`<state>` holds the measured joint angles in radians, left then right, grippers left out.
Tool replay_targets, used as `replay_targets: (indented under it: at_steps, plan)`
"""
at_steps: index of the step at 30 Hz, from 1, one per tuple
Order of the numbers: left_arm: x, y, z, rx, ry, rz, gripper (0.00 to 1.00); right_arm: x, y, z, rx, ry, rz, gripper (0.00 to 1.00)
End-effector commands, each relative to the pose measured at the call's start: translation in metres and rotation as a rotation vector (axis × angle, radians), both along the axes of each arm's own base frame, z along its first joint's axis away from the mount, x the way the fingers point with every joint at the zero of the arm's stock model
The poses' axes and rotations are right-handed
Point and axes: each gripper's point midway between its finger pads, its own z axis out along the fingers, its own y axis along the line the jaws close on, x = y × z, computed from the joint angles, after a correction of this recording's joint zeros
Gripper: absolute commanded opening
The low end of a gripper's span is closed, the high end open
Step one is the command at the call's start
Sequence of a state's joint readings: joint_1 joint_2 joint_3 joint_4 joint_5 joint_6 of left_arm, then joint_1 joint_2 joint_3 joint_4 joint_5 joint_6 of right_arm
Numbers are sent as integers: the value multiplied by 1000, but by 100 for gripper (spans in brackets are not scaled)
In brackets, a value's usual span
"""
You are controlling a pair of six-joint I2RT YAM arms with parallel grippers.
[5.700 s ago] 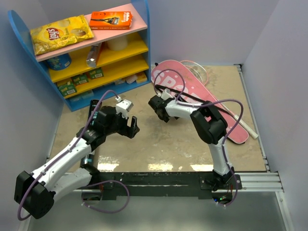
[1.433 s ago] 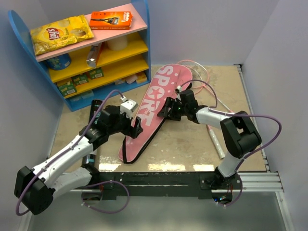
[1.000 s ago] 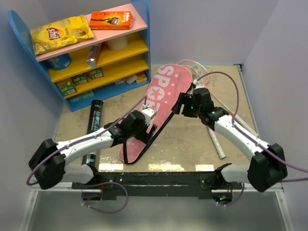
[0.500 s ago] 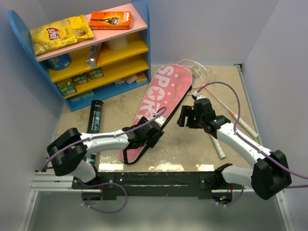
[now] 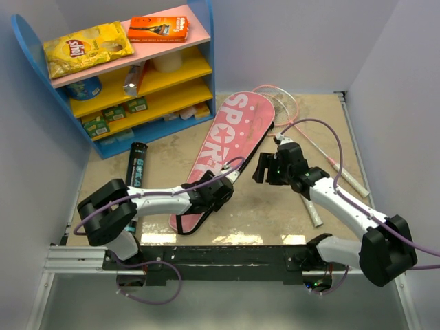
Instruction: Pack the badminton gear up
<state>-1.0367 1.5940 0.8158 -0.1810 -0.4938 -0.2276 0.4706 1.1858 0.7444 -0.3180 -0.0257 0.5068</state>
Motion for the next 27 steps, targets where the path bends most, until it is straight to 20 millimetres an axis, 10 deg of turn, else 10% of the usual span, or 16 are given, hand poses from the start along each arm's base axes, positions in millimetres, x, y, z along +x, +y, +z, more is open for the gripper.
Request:
replay_targets:
  at_steps: [1,11,18,27]
  plan:
    - [1,-15,1,-69,-5,-1,69,2,5,7,23,-42,26,75]
    - [-9,-8,-22,-55,40,-18,60,1,9,1,43,-30,36,75]
    - [-18,-5,-45,-39,91,-34,12,-1,7,1,38,-31,33,75]
    - [-22,-9,-45,-69,104,-50,0,-4,6,-2,39,-24,37,75]
